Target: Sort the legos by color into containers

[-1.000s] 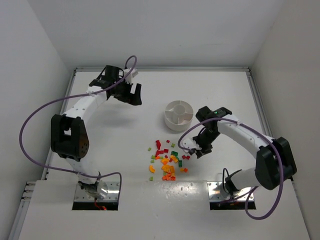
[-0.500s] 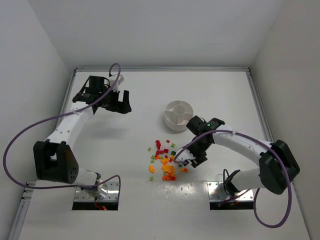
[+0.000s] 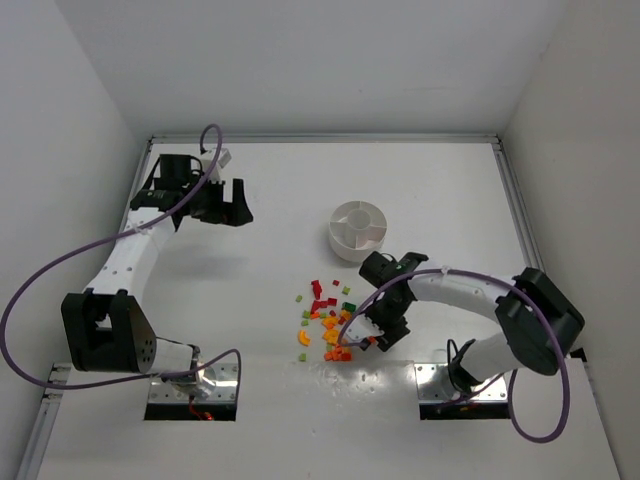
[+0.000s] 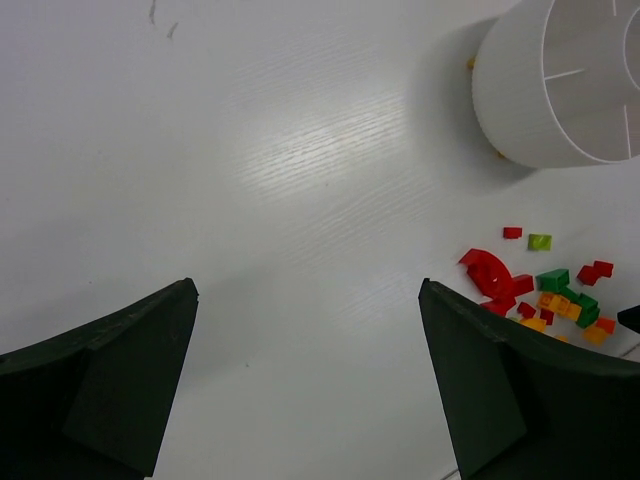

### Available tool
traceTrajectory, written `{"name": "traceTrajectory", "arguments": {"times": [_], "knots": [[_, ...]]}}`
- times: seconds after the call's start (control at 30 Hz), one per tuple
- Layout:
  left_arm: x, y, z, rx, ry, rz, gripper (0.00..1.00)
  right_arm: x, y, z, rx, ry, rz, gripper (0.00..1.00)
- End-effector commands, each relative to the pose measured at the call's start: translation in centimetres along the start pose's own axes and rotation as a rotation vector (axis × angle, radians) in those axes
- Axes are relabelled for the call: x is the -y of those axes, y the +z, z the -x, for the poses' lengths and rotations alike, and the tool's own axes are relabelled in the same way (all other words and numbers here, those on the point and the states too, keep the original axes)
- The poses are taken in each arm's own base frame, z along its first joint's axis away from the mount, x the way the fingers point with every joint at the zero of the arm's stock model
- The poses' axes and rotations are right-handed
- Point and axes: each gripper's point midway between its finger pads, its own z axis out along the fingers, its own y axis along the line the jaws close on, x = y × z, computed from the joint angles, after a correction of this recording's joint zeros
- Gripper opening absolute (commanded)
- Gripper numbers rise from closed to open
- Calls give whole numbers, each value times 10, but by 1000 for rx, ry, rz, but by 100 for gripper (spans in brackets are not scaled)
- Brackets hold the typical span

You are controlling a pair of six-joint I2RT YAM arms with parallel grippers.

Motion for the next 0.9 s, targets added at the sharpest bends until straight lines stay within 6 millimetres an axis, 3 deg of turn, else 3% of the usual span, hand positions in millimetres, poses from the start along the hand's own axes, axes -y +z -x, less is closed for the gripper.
{"name": "traceTrajectory", "arguments": {"times": [0.0, 0.23, 0.5, 0.73, 0.87], "knots": [[4, -4, 5, 25, -17, -25, 99, 3, 8, 0, -3, -1, 4, 54], [1, -6, -3, 18, -27, -19, 99, 10, 18, -8, -39, -2, -5, 54], [3, -9, -7, 19, -36, -19, 99, 14, 22, -3, -66, -17, -19, 54], [1, -9, -13, 13, -47, -13, 99, 7, 28, -6, -99, -17, 3, 47], [2, -11, -11, 21, -42, -12, 99, 9, 31, -6, -118, -20, -2, 38]]}}
